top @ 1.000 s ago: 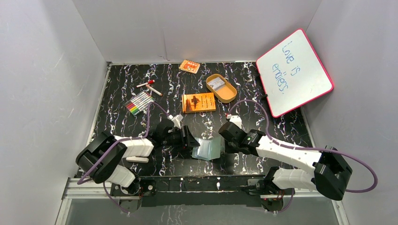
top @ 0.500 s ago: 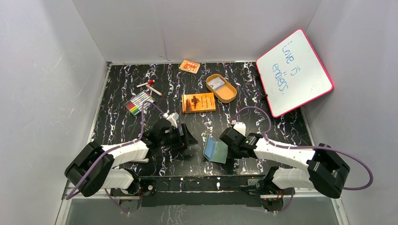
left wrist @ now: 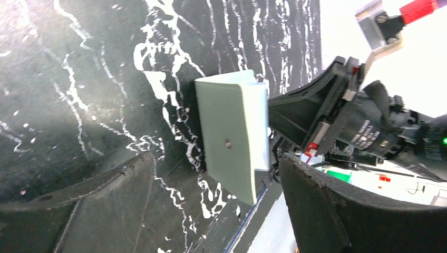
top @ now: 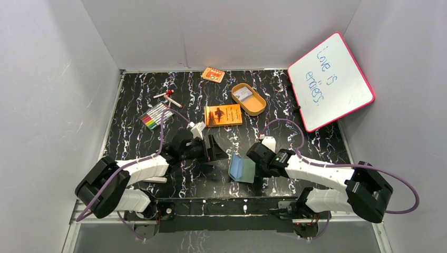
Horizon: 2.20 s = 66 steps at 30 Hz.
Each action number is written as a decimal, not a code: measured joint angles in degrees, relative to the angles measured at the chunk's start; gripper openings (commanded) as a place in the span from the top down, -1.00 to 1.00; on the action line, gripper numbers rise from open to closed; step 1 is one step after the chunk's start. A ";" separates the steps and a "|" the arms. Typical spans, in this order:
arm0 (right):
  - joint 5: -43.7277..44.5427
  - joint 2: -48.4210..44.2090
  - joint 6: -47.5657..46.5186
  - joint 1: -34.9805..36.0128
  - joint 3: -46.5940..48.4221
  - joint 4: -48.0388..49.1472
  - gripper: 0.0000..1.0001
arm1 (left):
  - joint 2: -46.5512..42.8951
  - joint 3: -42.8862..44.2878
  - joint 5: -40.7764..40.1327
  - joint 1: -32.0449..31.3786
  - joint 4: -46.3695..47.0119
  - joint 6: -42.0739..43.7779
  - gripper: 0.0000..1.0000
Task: Put the credit cards into the card holder
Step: Open the card holder at the center of the board.
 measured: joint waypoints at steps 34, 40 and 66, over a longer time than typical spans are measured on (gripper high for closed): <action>0.20 -2.36 -1.16 0.00 0.00 0.26 1.00 | 11.15 6.45 8.92 -2.80 2.82 1.86 1.00; 0.09 -4.87 -1.64 0.00 0.22 -0.59 -0.16 | 10.67 5.57 7.69 -2.86 3.28 1.25 1.00; -20.17 2.62 -10.34 1.27 8.52 24.28 -0.32 | -5.70 -3.10 -8.24 -3.61 -0.17 -9.75 1.00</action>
